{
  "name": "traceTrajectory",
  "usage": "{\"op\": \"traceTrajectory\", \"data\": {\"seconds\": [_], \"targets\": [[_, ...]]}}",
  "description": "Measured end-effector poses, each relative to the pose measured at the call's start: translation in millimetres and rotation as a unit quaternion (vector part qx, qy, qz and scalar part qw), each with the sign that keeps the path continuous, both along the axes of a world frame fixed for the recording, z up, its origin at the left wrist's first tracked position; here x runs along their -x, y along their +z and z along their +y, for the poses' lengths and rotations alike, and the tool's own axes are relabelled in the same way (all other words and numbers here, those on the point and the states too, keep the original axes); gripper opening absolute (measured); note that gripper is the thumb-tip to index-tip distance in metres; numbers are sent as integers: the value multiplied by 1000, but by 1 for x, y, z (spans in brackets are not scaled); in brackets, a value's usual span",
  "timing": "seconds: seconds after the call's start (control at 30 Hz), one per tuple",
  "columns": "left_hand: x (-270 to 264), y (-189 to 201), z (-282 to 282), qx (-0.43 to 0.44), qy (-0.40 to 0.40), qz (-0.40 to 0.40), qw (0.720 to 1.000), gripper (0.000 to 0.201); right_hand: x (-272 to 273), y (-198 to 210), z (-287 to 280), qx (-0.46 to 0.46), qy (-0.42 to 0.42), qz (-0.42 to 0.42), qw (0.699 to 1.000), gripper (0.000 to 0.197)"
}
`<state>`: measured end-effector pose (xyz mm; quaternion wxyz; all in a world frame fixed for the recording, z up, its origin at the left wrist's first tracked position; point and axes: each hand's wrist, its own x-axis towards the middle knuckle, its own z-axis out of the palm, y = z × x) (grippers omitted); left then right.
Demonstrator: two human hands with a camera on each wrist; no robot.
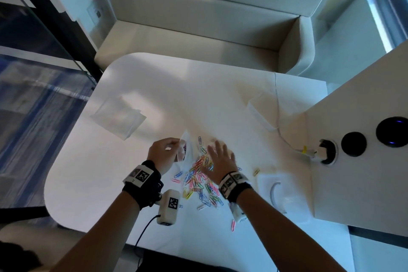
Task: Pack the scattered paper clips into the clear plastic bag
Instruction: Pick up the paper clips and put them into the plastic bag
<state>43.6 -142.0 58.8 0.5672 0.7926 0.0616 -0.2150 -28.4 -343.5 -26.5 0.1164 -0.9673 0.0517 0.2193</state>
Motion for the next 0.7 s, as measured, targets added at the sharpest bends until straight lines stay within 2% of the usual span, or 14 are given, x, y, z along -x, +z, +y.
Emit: {"op": "traceTrajectory", "data": {"seconds": [0.1,0.2,0.27,0.47,0.5,0.57,0.63,0.67,0.7], "targets": [[3,-6,2,8,-4,8,1000,17,13,-2,12,3,37,6,999,80],[6,-3,-1,19,-25,12,999,24,17,-4,14,22,82,-13,996,56],[7,-1,-3,14,-35,10,999,26,19,-4,12,28,103,-42,993,47],[8,0,-1,10,-37,11,999,25,3,3,-7,-30,35,-75,996,23],[9,0,-1,10,-38,10,999,26,1,7,-12,-61,-13,-81,995,20],[9,0,-1,11,-42,11,999,28,-1,15,-21,-149,-157,-94,972,13],[9,-1,-2,12,-45,13,999,29,0,22,-32,-224,-274,-92,931,16],[9,-3,-4,12,-46,13,999,29,1,24,-39,-280,-333,-75,897,20],[9,-4,-6,11,-47,14,999,28,2,27,-43,-361,-396,-47,843,24]]}}
